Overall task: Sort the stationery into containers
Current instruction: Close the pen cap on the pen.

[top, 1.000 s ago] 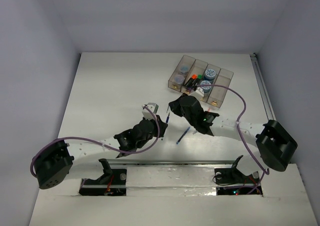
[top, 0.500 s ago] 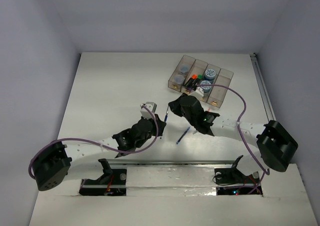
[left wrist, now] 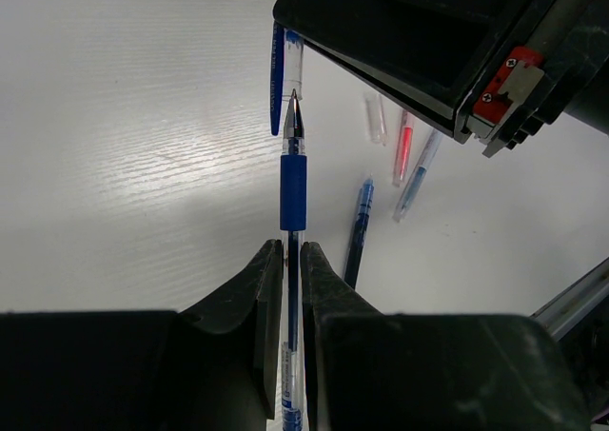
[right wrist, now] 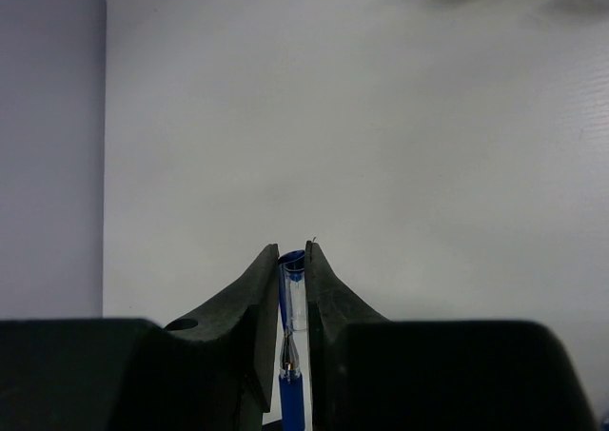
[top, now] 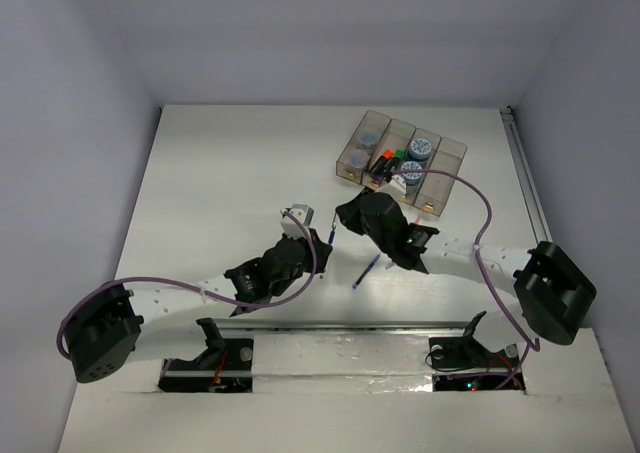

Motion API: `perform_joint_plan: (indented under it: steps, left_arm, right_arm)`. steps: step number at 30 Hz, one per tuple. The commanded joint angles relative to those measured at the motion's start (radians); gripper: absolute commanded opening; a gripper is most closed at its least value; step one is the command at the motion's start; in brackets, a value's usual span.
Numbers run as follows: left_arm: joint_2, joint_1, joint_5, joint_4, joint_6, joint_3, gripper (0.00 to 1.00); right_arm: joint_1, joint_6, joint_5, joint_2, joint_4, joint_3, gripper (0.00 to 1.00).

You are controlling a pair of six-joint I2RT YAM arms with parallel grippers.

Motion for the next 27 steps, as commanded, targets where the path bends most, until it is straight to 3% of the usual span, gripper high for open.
perform_joint_plan:
  steps: [1,27]
  left_arm:
    - [-0.026,0.005,-0.003,0.022,0.009,0.016,0.00]
    - [-0.038,0.005,0.021,0.011,0.030,0.028,0.00]
  right_arm:
    - [0.011,-0.012,0.032,-0.039,0.045,0.005,0.00]
    - [0.011,-0.054,0.042,-0.025,0.008,0.039,0.00]
